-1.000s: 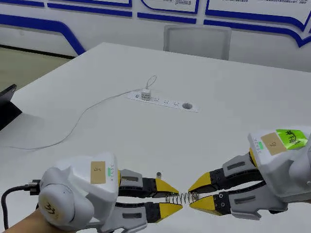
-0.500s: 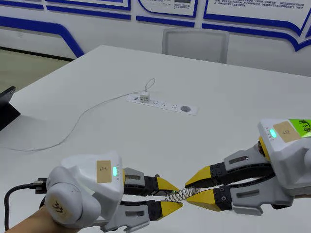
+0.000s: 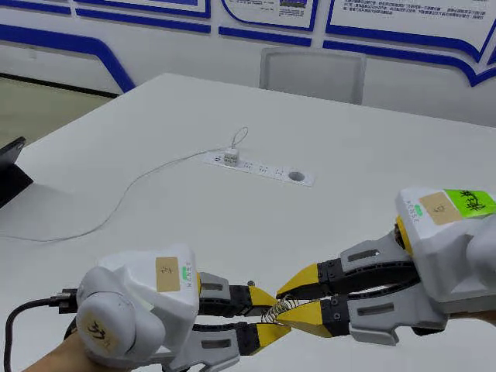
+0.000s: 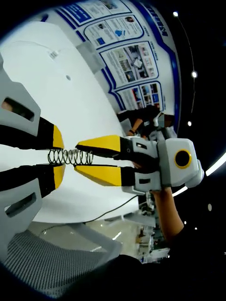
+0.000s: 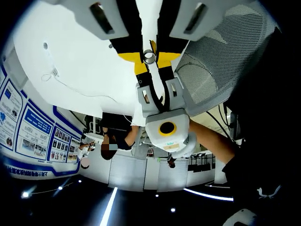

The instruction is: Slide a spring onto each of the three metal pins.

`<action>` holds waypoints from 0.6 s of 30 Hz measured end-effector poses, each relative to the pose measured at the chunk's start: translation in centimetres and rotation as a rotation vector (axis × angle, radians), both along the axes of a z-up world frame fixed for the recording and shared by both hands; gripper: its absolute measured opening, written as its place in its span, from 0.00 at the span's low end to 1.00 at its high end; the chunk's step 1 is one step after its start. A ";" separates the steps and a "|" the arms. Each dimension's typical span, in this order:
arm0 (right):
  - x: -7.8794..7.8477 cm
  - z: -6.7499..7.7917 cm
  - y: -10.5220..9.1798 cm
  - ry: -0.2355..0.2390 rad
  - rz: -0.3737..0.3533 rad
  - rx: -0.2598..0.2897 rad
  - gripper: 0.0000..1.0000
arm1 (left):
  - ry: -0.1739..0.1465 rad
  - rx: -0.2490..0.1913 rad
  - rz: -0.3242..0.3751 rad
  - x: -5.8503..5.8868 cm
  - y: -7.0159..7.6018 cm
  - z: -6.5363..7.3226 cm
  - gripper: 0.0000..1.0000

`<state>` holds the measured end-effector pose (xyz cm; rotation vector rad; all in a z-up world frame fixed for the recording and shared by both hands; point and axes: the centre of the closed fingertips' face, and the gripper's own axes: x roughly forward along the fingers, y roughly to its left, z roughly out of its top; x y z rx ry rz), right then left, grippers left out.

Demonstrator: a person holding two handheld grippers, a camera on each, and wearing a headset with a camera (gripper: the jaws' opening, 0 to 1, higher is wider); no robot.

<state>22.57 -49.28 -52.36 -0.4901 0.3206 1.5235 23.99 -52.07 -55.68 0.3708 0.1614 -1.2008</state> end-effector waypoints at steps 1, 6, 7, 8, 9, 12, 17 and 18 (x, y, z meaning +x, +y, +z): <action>0.0 0.0 0.1 0.005 -0.004 0.004 0.11 | 0.005 -0.004 0.001 0.0 0.0 0.0 0.09; 0.1 0.3 0.4 0.051 -0.026 0.029 0.11 | 0.022 -0.035 -0.002 -0.1 0.1 0.0 0.10; 0.2 0.2 0.4 0.052 -0.029 0.025 0.10 | 0.024 -0.036 0.000 -0.1 0.1 0.0 0.10; 0.2 0.0 0.4 0.057 -0.033 0.019 0.10 | 0.044 -0.044 0.000 -0.1 0.2 -0.2 0.10; 0.2 0.0 0.4 0.060 -0.033 0.017 0.10 | 0.050 -0.049 0.000 -0.2 0.2 -0.2 0.10; 0.1 0.1 0.7 0.060 -0.033 0.017 0.10 | 0.092 -0.090 0.015 -0.3 0.5 -0.1 0.11; 0.4 0.2 1.0 0.056 -0.042 0.016 0.10 | 0.091 -0.101 0.036 -0.1 1.2 -0.1 0.13; 0.5 0.2 1.1 0.053 -0.044 0.014 0.10 | 0.095 -0.103 0.042 -0.1 1.5 -0.2 0.16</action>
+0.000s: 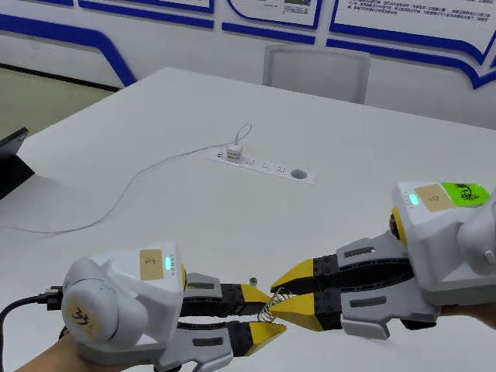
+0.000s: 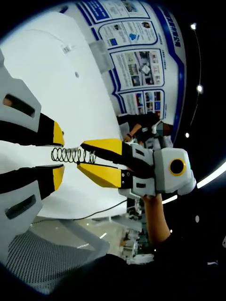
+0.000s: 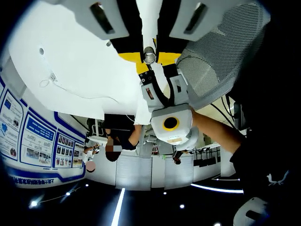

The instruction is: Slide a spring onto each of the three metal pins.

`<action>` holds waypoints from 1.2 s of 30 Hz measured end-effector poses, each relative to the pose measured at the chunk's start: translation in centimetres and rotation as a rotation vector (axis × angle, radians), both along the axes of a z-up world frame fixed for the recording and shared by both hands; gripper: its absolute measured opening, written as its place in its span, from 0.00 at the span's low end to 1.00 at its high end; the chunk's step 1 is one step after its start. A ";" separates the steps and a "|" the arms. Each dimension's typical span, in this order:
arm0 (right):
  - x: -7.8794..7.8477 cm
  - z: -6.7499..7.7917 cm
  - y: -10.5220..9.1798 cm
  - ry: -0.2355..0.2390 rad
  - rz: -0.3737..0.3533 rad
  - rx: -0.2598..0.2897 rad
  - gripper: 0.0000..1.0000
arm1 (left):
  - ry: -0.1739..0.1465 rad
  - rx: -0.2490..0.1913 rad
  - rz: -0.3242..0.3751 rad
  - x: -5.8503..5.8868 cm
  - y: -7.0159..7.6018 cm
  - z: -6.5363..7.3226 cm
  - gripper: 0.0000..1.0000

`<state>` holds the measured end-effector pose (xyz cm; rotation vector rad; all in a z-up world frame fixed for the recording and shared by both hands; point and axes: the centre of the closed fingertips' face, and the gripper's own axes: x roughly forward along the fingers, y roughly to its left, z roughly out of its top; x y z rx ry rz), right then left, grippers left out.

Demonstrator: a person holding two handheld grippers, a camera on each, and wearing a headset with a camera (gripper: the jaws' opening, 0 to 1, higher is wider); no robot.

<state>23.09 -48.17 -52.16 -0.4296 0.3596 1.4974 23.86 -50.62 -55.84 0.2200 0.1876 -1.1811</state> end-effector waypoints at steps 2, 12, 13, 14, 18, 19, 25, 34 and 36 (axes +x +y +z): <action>0.2 0.1 0.2 -0.001 0.000 0.002 0.10 | 0.011 -0.004 0.011 0.0 0.5 -0.1 0.21; 1.0 0.0 0.8 -0.007 -0.008 -0.002 0.10 | 0.040 -0.029 0.089 0.7 2.3 -0.2 0.44; 1.1 0.0 0.9 -0.006 -0.009 -0.003 0.10 | 0.038 -0.032 0.097 0.8 2.5 -0.2 0.47; 1.2 0.0 0.9 -0.006 -0.011 -0.004 0.10 | 0.038 -0.035 0.103 0.8 2.6 -0.2 0.49; 1.9 -0.2 1.0 -0.010 -0.023 -0.011 0.10 | 0.046 -0.071 0.131 0.9 3.5 -0.2 0.55; 2.1 -0.2 1.0 -0.011 -0.028 -0.012 0.11 | 0.051 -0.081 0.139 0.9 3.8 -0.2 0.57; 3.3 -0.6 0.9 -0.011 -0.060 -0.023 0.11 | 0.059 -0.064 0.196 1.1 5.8 -1.1 0.67; 5.1 -1.7 0.6 -0.008 -0.112 -0.048 0.11 | 0.081 -0.144 0.284 1.4 8.1 -1.1 0.88; 5.6 -1.9 0.6 -0.008 -0.128 -0.052 0.11 | 0.080 -0.137 0.302 1.6 8.5 -1.2 0.90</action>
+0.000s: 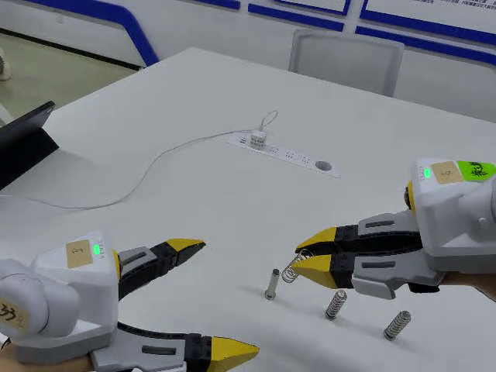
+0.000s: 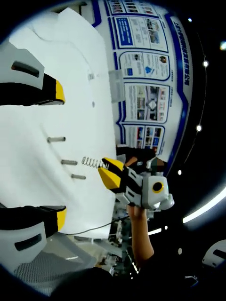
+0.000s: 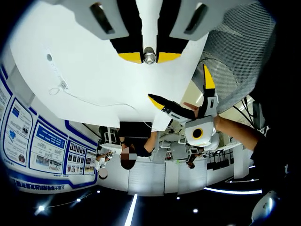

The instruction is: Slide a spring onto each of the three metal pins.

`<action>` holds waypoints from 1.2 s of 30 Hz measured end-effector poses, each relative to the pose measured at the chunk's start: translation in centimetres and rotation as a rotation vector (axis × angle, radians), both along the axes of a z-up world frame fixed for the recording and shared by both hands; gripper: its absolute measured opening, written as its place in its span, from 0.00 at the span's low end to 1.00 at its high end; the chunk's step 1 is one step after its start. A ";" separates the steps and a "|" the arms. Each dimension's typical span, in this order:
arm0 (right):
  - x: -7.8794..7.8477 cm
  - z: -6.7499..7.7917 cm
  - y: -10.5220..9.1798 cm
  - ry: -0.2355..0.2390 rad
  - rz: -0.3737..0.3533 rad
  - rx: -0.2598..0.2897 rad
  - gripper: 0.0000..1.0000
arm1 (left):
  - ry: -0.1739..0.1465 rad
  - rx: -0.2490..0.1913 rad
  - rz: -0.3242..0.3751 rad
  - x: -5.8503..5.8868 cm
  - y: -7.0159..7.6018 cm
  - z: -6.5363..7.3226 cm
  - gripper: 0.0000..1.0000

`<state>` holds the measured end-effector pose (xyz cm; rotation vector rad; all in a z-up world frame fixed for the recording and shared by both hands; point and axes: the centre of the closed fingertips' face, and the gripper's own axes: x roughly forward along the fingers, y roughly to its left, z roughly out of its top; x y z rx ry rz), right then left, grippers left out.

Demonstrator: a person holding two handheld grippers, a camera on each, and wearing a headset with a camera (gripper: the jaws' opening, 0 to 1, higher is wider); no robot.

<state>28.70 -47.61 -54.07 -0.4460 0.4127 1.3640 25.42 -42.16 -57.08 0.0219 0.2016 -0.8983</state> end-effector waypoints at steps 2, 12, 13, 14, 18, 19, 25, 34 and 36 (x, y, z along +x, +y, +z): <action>0.5 -0.2 -0.1 0.003 -0.015 -0.002 0.11 | -0.003 -0.004 0.034 0.4 0.6 0.0 0.91; 2.7 -1.2 -0.6 0.019 -0.104 -0.004 0.11 | 0.028 -0.091 0.157 1.7 2.6 0.6 0.96; 2.9 -1.3 -0.6 0.016 -0.110 -0.006 0.11 | 0.026 -0.085 0.158 1.7 2.6 0.6 0.95; 3.2 -1.5 -0.5 0.014 -0.119 -0.013 0.11 | 0.028 -0.083 0.159 1.7 2.6 0.5 0.95; 4.0 -2.2 -0.3 0.023 -0.136 -0.022 0.11 | 0.043 -0.099 0.166 1.8 2.7 0.5 0.95; 4.4 -2.4 -0.3 0.024 -0.143 -0.025 0.11 | 0.045 -0.102 0.173 1.9 2.9 0.4 0.95; 5.4 -3.0 0.5 0.052 -0.189 -0.018 0.11 | 0.066 -0.089 0.167 1.9 2.7 -0.1 0.96; 5.5 -4.5 1.5 0.066 -0.191 -0.053 0.11 | 0.075 -0.069 0.156 1.7 2.4 -0.6 0.97; 5.3 -5.0 1.5 0.069 -0.190 -0.077 0.11 | 0.079 -0.070 0.159 1.7 2.5 -0.6 0.98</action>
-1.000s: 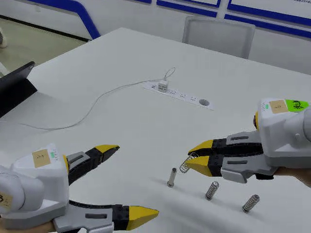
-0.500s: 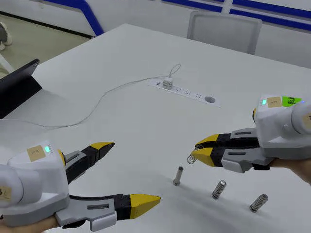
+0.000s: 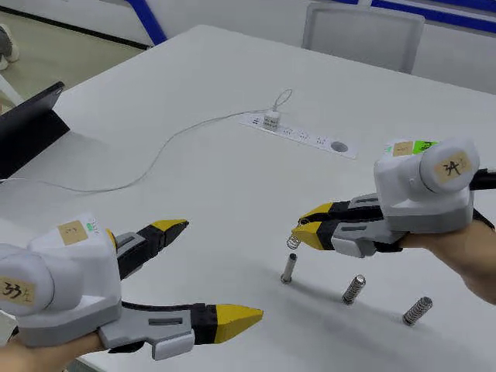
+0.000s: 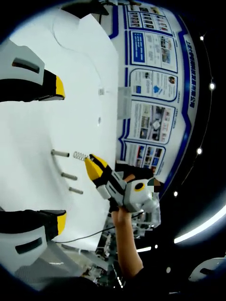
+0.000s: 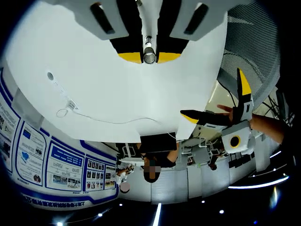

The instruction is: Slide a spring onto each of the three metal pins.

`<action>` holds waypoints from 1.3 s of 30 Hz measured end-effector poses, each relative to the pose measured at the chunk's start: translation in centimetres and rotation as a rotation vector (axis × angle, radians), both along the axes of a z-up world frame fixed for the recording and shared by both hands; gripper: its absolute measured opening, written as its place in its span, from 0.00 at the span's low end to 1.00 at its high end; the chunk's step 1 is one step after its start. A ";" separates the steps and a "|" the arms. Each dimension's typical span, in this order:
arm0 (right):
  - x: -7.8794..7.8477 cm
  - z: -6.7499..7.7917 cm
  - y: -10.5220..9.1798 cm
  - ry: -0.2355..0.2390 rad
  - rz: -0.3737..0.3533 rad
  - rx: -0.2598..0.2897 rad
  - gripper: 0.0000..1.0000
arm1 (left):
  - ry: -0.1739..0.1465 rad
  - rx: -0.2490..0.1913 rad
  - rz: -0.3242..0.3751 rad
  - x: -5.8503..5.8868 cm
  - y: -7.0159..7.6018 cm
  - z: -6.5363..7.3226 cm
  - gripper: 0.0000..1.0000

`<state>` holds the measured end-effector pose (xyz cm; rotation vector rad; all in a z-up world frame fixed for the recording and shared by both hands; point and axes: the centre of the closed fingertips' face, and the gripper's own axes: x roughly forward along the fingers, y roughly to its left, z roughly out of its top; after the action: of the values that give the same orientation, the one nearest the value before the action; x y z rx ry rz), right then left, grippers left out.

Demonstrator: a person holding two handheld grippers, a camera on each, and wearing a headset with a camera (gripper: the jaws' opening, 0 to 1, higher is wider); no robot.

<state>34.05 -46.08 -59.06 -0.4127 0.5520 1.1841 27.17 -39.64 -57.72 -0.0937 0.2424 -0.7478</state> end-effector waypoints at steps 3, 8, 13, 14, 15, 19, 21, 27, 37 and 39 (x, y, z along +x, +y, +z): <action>-0.1 -0.5 -0.1 0.028 -0.023 -0.017 0.11 | 0.009 -0.003 -0.001 0.0 0.0 -0.2 0.99; 0.2 -1.0 -0.4 0.048 -0.056 -0.030 0.11 | 0.015 0.002 -0.005 -0.1 -0.1 -0.4 1.00; 0.0 -1.4 -0.4 0.053 -0.051 -0.042 0.11 | 0.024 0.010 -0.016 -0.2 -0.3 -0.6 1.00; 0.0 -1.5 -0.4 0.051 -0.050 -0.048 0.11 | 0.026 0.011 -0.017 -0.2 -0.3 -0.6 1.00; 0.0 -1.6 -0.4 0.045 -0.051 -0.058 0.11 | 0.028 0.011 -0.018 -0.3 -0.3 -0.6 1.00; 0.4 -2.5 -0.6 0.073 -0.076 -0.058 0.11 | 0.035 0.014 -0.018 -0.3 -0.3 -0.8 1.00; 0.4 -2.8 -0.5 0.080 -0.079 -0.059 0.11 | 0.035 0.012 -0.018 -0.3 -0.3 -0.8 1.00; 0.5 -3.9 -0.5 0.087 -0.079 -0.076 0.11 | 0.040 0.014 -0.014 -0.3 -0.2 -0.9 1.00; 0.8 -5.7 -0.7 0.076 -0.086 -0.099 0.11 | 0.048 0.023 -0.003 -0.2 0.1 -1.1 1.00; 0.8 -6.0 -0.7 0.081 -0.088 -0.098 0.11 | 0.053 0.018 0.000 -0.2 0.1 -1.1 1.00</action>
<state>34.82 -46.74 -65.06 -0.4207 0.6941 1.0953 27.00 -39.52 -58.82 -0.0962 0.2994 -0.7440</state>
